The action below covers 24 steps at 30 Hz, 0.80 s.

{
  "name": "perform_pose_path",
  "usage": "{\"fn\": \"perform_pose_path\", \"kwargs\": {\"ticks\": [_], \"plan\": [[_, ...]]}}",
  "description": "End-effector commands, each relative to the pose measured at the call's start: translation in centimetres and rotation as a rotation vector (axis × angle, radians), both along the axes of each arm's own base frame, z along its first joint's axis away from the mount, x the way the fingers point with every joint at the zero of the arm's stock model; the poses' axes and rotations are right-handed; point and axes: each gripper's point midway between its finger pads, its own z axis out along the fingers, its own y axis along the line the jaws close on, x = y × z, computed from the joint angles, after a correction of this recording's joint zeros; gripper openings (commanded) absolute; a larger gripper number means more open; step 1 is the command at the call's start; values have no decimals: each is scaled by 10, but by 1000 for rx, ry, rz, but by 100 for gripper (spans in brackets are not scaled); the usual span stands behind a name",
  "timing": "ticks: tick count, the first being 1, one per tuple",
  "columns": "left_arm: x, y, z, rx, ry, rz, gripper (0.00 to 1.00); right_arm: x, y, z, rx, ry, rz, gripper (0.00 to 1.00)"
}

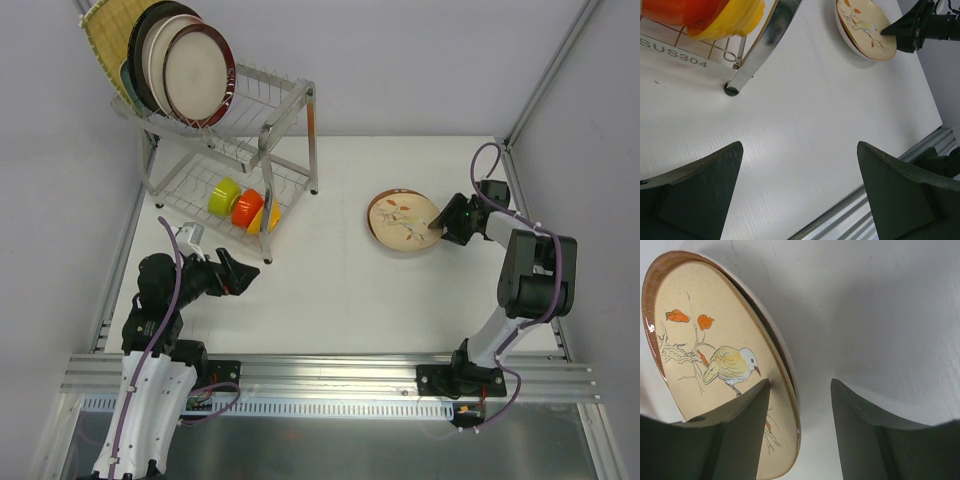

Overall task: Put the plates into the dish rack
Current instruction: Grab a plate with the right arm

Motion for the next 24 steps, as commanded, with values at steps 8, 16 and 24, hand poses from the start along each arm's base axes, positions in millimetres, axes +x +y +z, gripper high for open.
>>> {"fn": "perform_pose_path", "kwargs": {"ticks": [8,16,24], "plan": [[3,4,10,18,-49,15,99,10,3,11,-40,-45,49,35],[2,4,11,17,-53,14,99,2,-4,15,-119,-21,44,16],[2,4,10,17,-49,14,99,-6,-16,23,-211,20,13,16]]}}
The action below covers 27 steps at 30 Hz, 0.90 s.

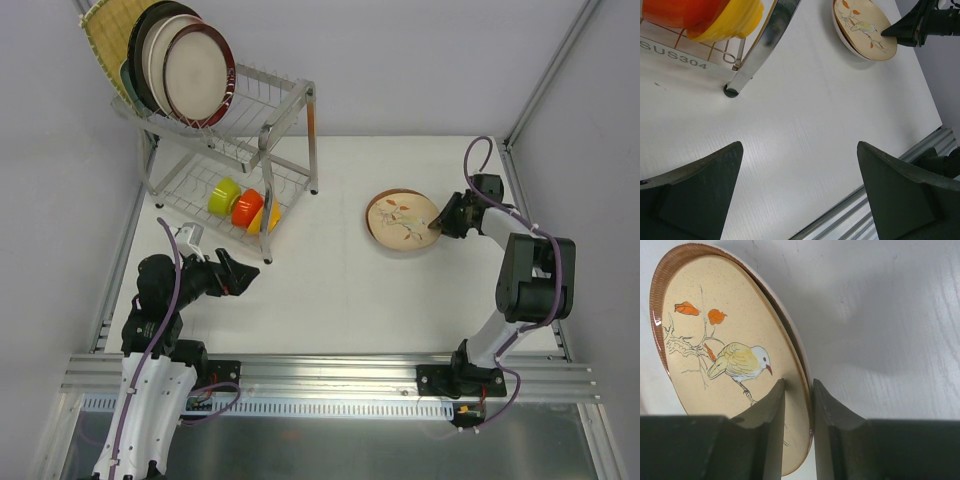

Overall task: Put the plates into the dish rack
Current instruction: Grab a plate with the right arm

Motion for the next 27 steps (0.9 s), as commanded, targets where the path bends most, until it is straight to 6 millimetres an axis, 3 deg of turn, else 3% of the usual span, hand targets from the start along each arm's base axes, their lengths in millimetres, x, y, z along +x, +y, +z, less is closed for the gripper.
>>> {"fn": "perform_pose_path", "kwargs": {"ticks": [1,12,15,27], "plan": [[3,4,8,17,-39,14,99,-13,-26,11,-158,42,-28,17],[4,5,7,18,-33,15,99,-28,-30,4,-179,117,-49,19],[4,4,7,16,-32,16,99,-29,-32,7,-189,119,-53,26],[2,5,8,18,-39,17,99,-41,-25,-17,-147,146,-68,29]]}}
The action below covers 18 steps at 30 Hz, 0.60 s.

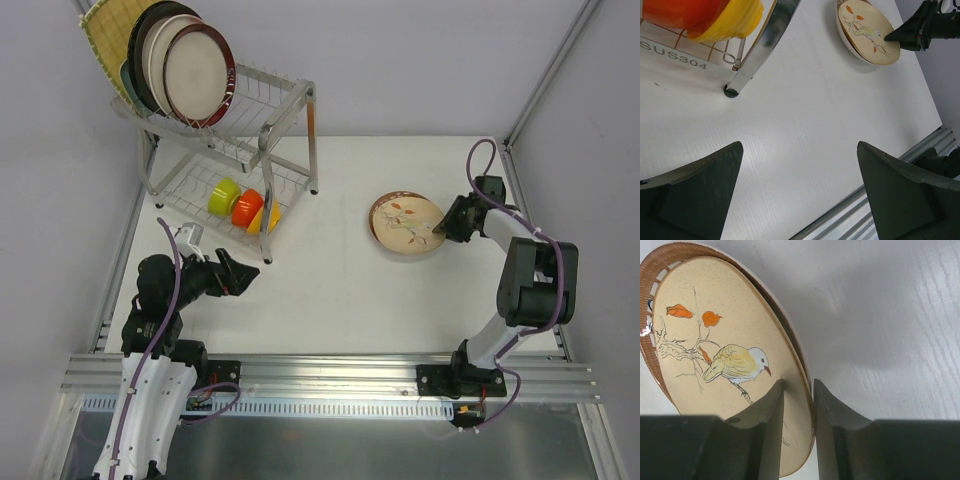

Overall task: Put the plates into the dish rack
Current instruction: Grab a plate with the right arm

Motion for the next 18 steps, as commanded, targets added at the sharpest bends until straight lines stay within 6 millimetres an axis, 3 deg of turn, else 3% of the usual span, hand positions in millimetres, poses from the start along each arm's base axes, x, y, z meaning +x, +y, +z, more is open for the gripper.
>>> {"fn": "perform_pose_path", "kwargs": {"ticks": [1,11,18], "plan": [[3,5,8,17,-40,17,99,-26,-16,-14,-93,89,-30,28],[3,5,8,17,-40,18,99,-25,-21,23,-121,35,-39,22],[2,5,8,17,-38,18,99,-26,-18,37,-111,11,-32,18]]}}
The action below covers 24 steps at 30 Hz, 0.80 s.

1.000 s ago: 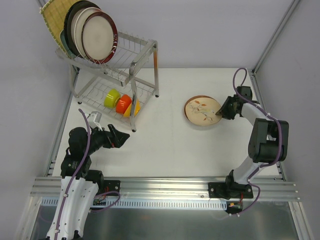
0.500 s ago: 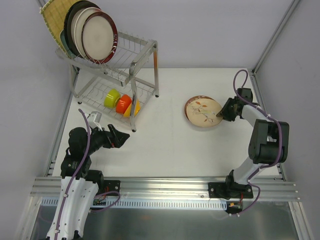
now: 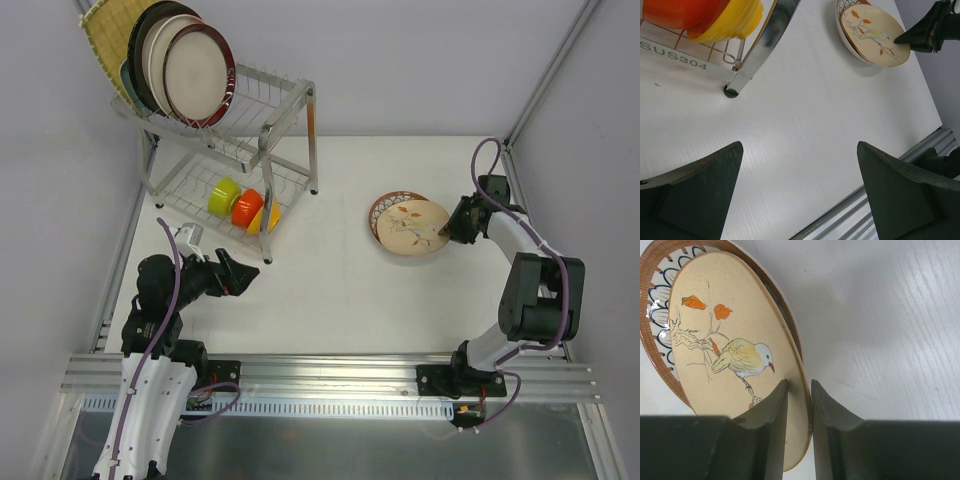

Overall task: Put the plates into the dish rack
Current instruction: Grab a plate with the right arm

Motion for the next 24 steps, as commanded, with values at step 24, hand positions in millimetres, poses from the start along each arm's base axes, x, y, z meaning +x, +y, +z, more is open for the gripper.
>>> {"fn": "perform_pose_path", "kwargs": {"ticks": [24], "plan": [[-6,-16,27,-173,67,-17,99,13,40,105,293,-345,62,0]]}}
